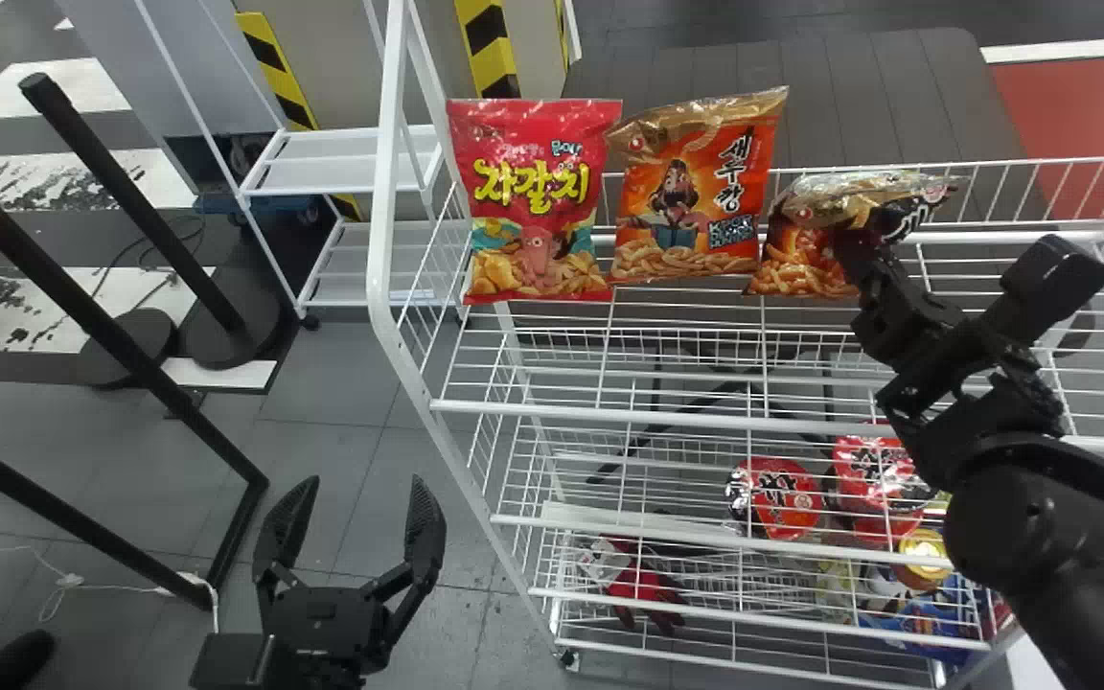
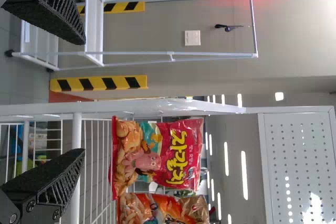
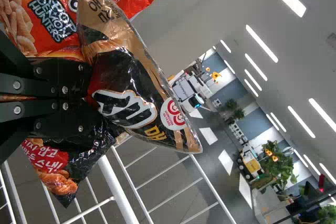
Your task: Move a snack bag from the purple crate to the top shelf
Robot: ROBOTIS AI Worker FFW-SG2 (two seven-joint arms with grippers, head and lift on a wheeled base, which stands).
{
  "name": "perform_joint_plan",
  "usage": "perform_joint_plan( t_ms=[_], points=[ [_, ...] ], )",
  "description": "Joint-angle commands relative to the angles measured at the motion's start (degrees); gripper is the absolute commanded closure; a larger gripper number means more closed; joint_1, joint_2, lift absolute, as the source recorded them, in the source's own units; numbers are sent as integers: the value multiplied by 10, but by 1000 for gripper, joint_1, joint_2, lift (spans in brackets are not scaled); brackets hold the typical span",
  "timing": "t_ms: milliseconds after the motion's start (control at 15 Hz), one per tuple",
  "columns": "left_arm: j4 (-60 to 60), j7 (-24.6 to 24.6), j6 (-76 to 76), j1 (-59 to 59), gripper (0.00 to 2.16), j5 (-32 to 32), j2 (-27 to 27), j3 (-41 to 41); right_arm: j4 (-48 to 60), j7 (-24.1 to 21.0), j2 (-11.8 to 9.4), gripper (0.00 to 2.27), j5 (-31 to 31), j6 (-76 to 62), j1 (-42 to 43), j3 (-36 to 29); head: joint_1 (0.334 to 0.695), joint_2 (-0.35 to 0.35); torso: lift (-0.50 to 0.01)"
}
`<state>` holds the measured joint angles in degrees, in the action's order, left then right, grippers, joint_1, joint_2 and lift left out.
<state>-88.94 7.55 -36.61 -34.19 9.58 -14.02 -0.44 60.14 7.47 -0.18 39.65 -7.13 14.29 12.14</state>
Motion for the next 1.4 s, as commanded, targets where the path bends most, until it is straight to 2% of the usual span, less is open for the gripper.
perform_joint_plan(
  t_ms=[0, 67, 133, 467, 867, 1333],
  points=[
    [-1, 0, 0, 0, 76, 0, 0, 0, 0, 0, 2, 360, -3, 1, 0, 0, 695, 221, 1],
    [-1, 0, 0, 0, 76, 0, -1, 0, 0, 0, 2, 60, -4, 1, 0, 0, 695, 221, 1],
    [-1, 0, 0, 0, 76, 0, -1, 0, 0, 0, 2, 6, -5, 1, 0, 0, 695, 221, 1],
    [-1, 0, 0, 0, 76, 0, -2, 0, 9, 0, 2, 43, -8, 1, -6, 0, 695, 222, 1],
    [-3, 0, 0, -1, 76, 0, -2, 0, 80, -14, 2, 46, -35, 2, -55, 1, 695, 229, 1],
    [-17, 8, -2, -6, 80, 1, 0, -3, 367, -64, 2, 49, -225, 39, -273, 1, 695, 263, 0]
  ],
)
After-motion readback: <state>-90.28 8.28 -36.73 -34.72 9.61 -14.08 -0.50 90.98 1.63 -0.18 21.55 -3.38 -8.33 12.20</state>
